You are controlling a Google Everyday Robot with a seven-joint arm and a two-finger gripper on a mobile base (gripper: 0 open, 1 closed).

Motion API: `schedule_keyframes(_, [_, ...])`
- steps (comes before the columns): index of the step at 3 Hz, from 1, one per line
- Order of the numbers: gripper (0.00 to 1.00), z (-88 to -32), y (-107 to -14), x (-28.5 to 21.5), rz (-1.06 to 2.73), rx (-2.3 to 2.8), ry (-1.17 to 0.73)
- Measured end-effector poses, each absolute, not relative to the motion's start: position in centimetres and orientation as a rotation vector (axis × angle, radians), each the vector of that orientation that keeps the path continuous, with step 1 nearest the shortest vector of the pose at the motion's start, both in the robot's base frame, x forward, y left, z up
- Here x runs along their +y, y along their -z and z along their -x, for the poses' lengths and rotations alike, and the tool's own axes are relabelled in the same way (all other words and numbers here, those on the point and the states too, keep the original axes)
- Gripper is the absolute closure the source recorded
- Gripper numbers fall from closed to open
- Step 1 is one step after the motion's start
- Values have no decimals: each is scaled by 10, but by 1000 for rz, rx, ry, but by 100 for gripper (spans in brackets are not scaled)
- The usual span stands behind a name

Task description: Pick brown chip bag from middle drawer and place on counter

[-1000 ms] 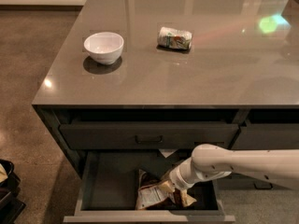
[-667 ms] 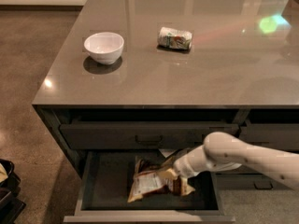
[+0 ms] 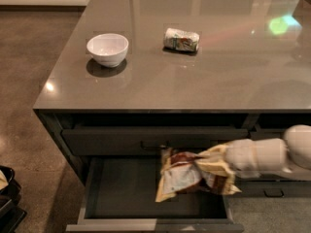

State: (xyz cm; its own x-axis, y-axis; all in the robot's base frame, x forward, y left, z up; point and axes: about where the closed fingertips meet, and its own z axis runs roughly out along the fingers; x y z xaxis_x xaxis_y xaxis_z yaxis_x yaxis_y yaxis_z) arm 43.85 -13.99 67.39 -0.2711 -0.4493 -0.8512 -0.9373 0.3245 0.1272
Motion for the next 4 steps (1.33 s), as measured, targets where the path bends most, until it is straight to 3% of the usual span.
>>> schedule_keyframes(1, [100, -401, -728, -193, 1155, 1833, -789])
schedule_keyframes(2, [100, -397, -781, -227, 1140, 1821, -735])
schedule_keyframes(4, [100, -405, -807, -232, 1171, 1801, -725])
